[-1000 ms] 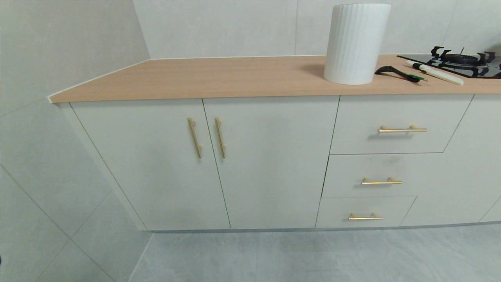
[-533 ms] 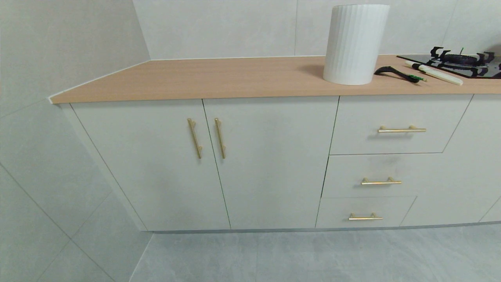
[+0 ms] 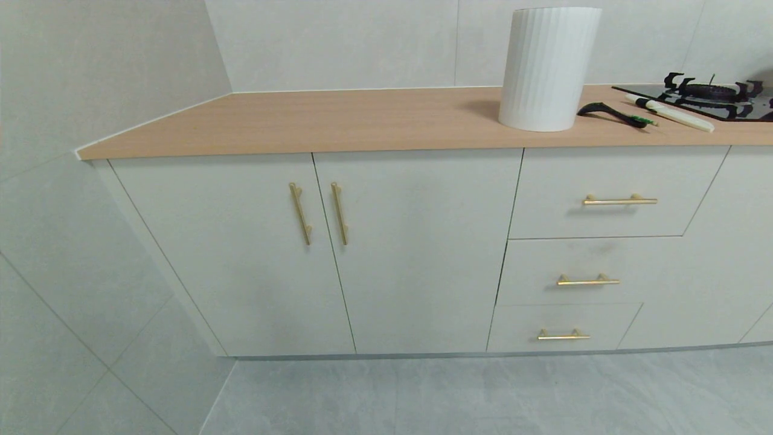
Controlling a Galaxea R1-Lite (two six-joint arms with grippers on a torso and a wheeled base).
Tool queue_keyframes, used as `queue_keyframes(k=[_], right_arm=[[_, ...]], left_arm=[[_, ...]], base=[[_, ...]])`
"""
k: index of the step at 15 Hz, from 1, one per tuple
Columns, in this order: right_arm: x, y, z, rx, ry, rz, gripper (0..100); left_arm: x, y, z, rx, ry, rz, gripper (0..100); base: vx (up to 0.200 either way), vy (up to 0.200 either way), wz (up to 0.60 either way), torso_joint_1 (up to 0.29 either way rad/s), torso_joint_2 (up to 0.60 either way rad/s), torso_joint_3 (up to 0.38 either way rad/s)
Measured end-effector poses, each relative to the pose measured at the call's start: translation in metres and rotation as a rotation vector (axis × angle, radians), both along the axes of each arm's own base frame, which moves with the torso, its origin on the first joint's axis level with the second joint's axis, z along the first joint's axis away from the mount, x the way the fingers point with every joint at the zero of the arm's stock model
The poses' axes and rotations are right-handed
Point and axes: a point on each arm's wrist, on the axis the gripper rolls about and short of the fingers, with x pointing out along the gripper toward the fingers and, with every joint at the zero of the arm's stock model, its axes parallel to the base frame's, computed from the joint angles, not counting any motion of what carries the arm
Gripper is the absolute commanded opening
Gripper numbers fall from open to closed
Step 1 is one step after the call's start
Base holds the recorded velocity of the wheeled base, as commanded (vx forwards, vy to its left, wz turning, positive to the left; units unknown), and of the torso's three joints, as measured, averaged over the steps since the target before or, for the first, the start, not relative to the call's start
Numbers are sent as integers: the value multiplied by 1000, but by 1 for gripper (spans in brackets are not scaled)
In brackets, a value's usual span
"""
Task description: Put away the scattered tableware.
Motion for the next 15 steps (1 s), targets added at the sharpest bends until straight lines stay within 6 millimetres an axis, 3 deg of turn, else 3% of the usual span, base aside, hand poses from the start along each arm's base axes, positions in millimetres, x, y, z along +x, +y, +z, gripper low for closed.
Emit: queue_keyframes(k=[4,7,15], right_arm=[[11,3,-33,-11,124,122,100],[12,5,-40,-11,174,217,100],[12,5,-42,-13,186,247,100]], left_arm=[[18,-5,-27,24,-42,-232,100],[20,-8,-37,-1,6,-343,100],[21,-8,-38,-7,9,-349,100]], base=[[0,0,0,0,0,0],[0,0,0,0,0,0],[0,0,0,0,0,0]])
